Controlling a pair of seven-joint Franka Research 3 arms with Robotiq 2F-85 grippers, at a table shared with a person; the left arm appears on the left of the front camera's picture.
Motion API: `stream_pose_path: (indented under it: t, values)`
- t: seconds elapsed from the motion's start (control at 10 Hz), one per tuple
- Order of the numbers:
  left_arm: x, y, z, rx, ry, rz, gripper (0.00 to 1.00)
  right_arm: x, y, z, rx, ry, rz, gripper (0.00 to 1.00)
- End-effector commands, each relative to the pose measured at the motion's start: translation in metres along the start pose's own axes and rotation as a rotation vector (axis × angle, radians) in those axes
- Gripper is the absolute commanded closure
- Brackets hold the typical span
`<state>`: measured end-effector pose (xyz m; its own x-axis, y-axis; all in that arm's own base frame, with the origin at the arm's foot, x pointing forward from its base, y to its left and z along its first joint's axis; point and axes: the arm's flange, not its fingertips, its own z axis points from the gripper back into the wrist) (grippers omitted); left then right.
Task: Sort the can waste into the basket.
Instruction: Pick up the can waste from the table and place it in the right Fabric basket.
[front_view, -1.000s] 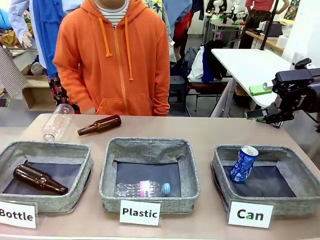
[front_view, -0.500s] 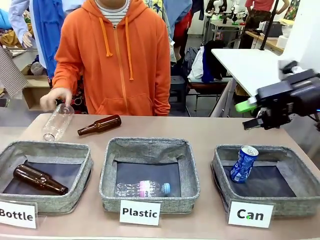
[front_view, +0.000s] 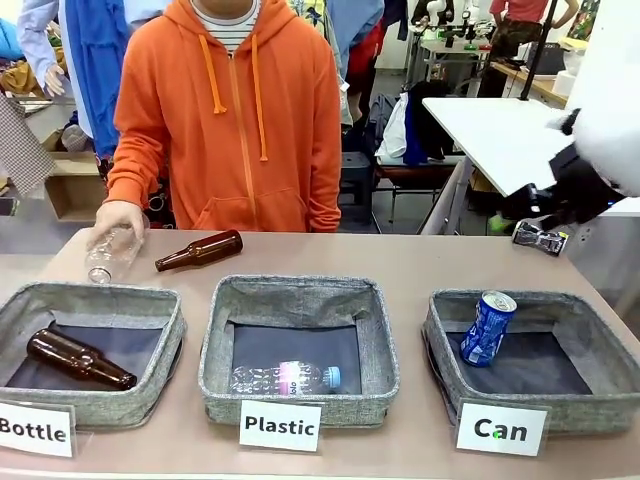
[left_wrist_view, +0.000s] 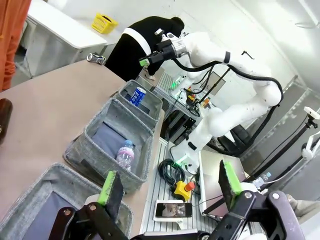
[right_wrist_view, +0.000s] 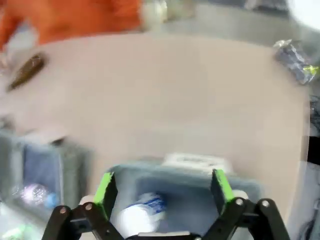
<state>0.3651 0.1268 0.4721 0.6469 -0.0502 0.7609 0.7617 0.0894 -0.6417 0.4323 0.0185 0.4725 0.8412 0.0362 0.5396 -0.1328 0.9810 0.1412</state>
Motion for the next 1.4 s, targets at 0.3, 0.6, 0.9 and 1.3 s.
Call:
stream_pose_path:
  t: [0.3,0.6,0.9,1.3]
  values:
    - [0.002,-0.003,0.000,0.002,-0.008,0.002,0.00,0.007,-0.033,-0.020,-0.265,-0.034,-0.011,0.00]
    - [0.002,-0.003,0.000,0.002,-0.008,0.002,0.00,0.007,-0.033,-0.020,-0.265,-0.034,-0.011,0.00]
    - [0.002,-0.003,0.000,0.002,-0.008,0.002,0.00,0.053,-0.058,-0.040,-0.173,0.084,0.174,0.00]
    - [0.002,-0.003,0.000,0.002,-0.008,0.002,0.00,0.139,-0.113,-0.092,-0.039,0.232,0.631,0.00]
